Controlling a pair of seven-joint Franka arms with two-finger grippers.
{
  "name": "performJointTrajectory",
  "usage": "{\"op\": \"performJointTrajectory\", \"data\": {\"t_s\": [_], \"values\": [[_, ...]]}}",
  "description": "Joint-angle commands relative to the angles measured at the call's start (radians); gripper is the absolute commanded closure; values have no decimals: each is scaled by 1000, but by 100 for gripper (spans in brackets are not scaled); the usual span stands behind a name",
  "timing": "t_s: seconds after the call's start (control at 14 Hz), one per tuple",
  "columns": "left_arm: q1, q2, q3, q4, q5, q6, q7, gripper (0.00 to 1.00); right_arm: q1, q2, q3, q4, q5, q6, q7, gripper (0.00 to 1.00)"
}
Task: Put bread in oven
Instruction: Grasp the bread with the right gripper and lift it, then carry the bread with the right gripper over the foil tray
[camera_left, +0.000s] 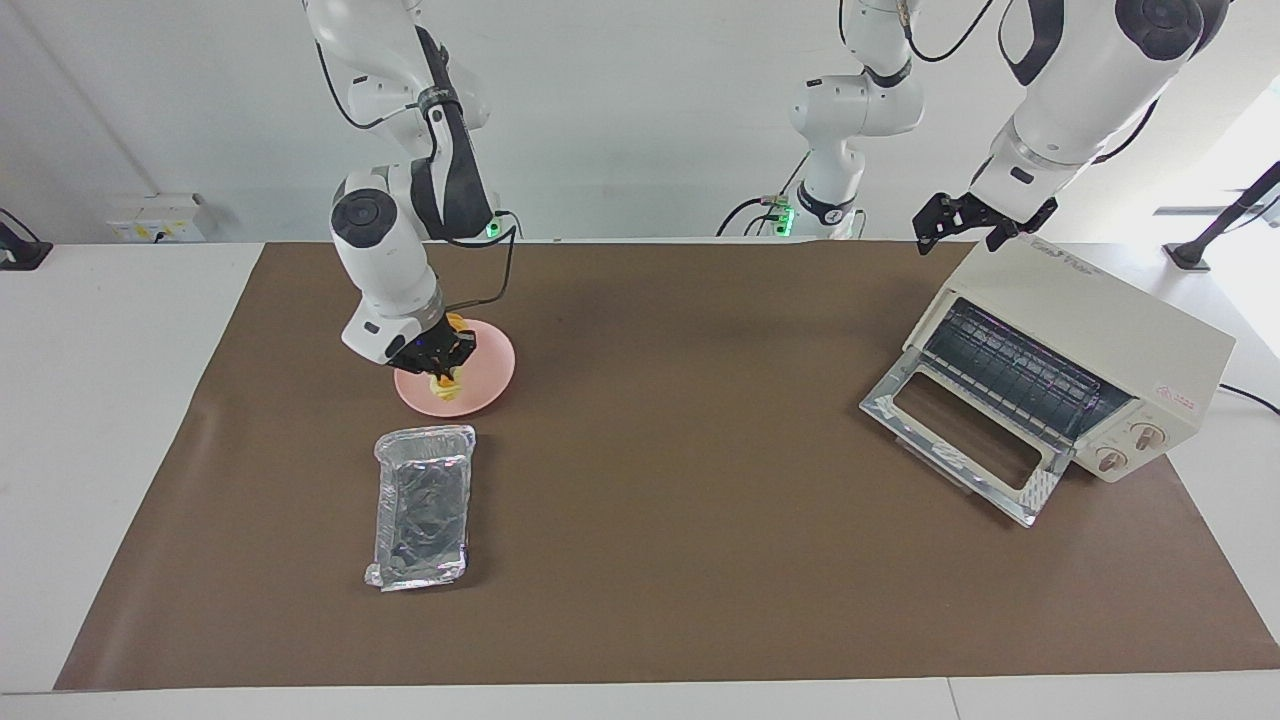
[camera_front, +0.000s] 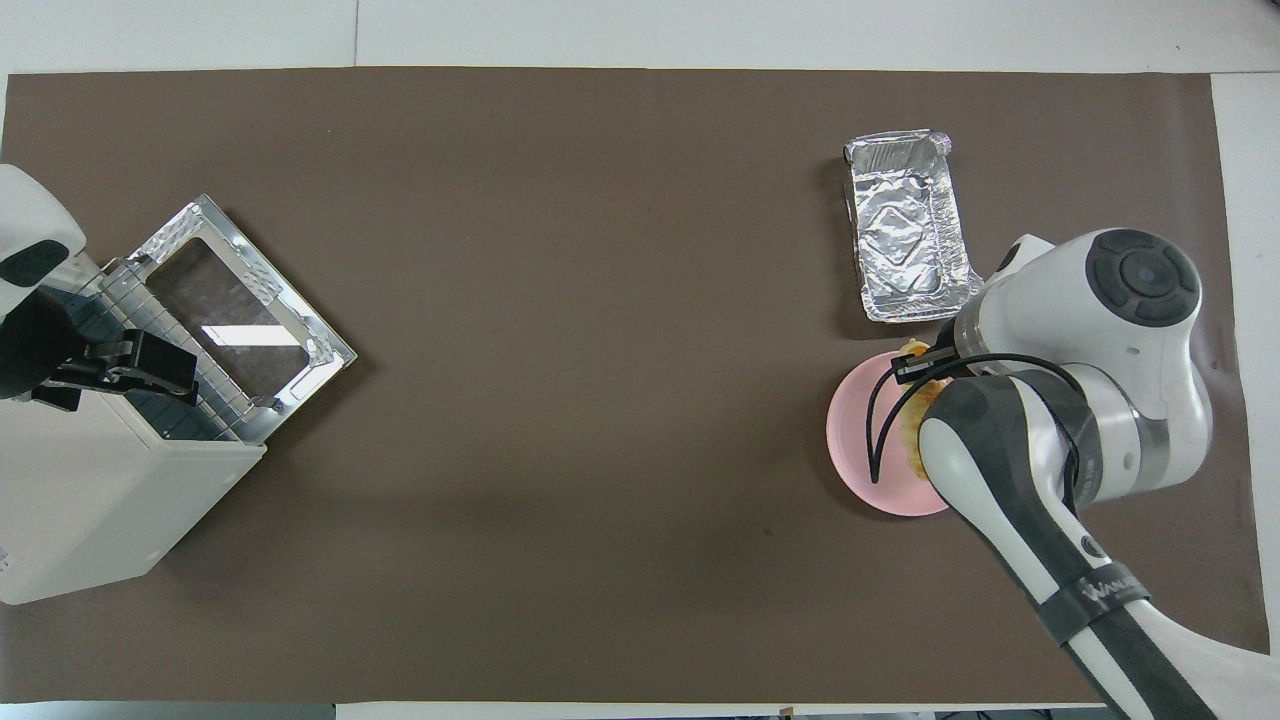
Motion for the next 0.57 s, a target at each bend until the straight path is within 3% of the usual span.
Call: {"op": "performJointTrajectory", "data": {"t_s": [0.0, 0.29, 0.5], "values": [[9, -15, -5, -3, -4, -10, 2, 0, -3, 85, 0, 197, -7, -95, 12, 100], [9, -15, -5, -3, -4, -10, 2, 0, -9, 166, -1, 355, -18, -109, 9, 100], [9, -15, -5, -4, -6, -10, 2, 0, -17, 294, -1, 522, -47, -155, -8, 100]]}}
